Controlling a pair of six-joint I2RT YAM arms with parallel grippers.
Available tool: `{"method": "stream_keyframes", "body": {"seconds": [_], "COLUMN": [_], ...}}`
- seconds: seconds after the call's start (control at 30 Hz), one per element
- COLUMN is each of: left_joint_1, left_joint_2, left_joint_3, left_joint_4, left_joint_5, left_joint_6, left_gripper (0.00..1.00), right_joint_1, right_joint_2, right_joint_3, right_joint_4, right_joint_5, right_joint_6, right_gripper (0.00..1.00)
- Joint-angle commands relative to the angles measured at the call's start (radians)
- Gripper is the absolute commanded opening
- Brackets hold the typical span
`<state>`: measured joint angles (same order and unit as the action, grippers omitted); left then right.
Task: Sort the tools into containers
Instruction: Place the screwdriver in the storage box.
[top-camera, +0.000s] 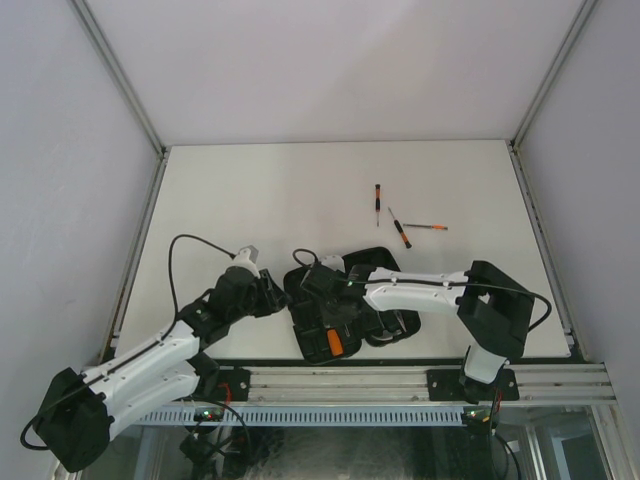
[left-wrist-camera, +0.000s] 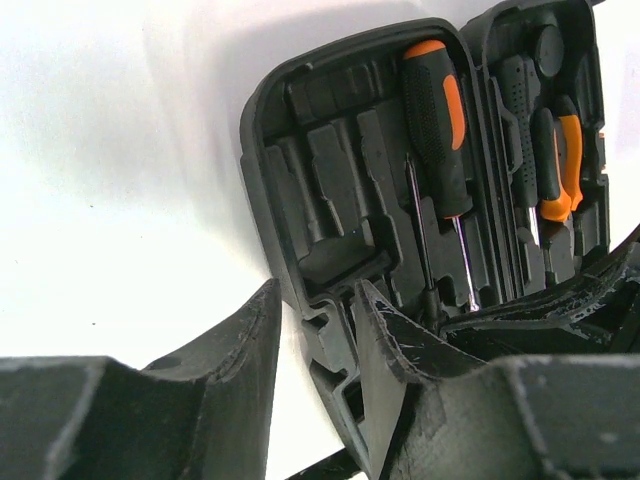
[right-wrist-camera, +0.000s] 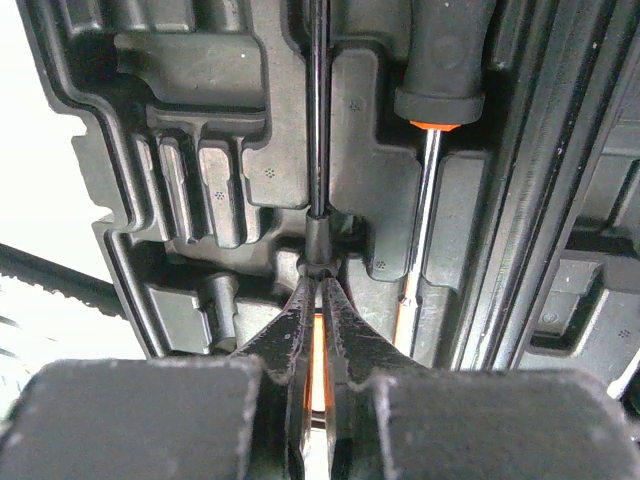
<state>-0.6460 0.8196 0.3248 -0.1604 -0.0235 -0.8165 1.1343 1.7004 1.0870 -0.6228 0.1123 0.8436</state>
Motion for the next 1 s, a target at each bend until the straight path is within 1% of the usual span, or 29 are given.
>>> {"method": "stream_keyframes", "body": {"seconds": [0.0, 0.53, 0.97], "left_joint_1": [0.012, 0.016, 0.015], "left_joint_2": [-0.018, -0.06, -0.116], "left_joint_3": [-0.022, -0.076, -0.116], "left_joint_4": [0.017, 0.056, 0.06], "left_joint_5": [-0.013, 0.012, 0.008], "left_joint_6": [0.01, 0.008, -0.002], "left_gripper": [0.4, 0.39, 0.38], "right_joint_1": [0.008, 0.023, 0.043], "right_joint_2": [0.063, 0.212, 0.364], "right_joint_3": [-0.018, -0.017, -0.024], "right_joint_4": [-0.066, -0.12, -0.09], "right_joint_5": [-0.028, -0.078, -0.139], "right_joint_6": [-0.013, -0.011, -0.015], "right_gripper": [0.0, 0.0, 0.0]}}
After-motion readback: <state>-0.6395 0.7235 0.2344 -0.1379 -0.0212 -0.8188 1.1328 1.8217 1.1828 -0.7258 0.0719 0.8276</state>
